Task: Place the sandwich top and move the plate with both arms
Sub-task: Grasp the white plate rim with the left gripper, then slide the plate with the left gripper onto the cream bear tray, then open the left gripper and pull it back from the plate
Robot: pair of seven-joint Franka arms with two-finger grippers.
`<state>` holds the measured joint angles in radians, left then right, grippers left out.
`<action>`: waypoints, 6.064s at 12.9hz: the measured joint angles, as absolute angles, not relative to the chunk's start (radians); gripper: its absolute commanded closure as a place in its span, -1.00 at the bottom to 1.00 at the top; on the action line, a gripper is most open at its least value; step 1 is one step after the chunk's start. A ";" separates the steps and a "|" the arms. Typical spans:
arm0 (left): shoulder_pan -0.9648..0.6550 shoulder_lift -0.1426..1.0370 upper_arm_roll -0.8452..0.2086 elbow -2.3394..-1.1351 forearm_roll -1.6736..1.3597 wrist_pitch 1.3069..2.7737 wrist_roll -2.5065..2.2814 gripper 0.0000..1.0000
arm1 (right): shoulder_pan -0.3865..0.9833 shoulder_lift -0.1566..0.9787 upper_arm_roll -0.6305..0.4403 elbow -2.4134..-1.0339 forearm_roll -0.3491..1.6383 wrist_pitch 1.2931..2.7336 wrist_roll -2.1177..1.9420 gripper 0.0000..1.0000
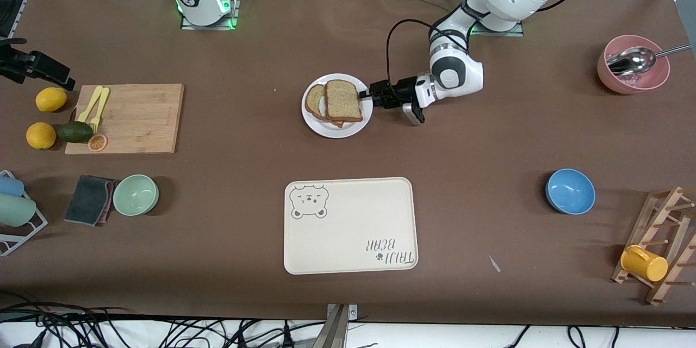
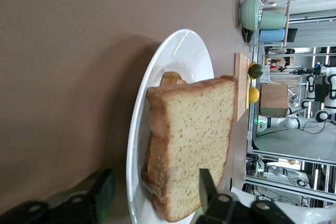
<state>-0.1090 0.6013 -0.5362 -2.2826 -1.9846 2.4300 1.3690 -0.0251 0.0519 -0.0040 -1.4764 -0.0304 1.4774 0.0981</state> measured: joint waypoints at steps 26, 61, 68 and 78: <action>-0.105 0.626 -0.525 -2.278 -1.985 2.437 1.420 1.00 | -0.025 0.024 -0.012 -1.474 -0.029 1.467 0.097 -1.00; -0.263 0.860 -0.247 -1.591 -1.820 2.605 0.787 1.00 | -0.008 0.067 -0.001 -1.511 -0.009 1.534 0.056 -1.00; -0.287 0.919 -0.221 -1.518 -1.820 2.608 0.769 1.00 | -0.003 0.068 0.000 -1.509 -0.009 1.546 0.056 -1.00; -0.279 0.925 -0.209 -1.495 -1.799 2.609 0.766 0.19 | -0.003 0.078 0.000 -1.510 -0.009 1.554 0.055 -1.00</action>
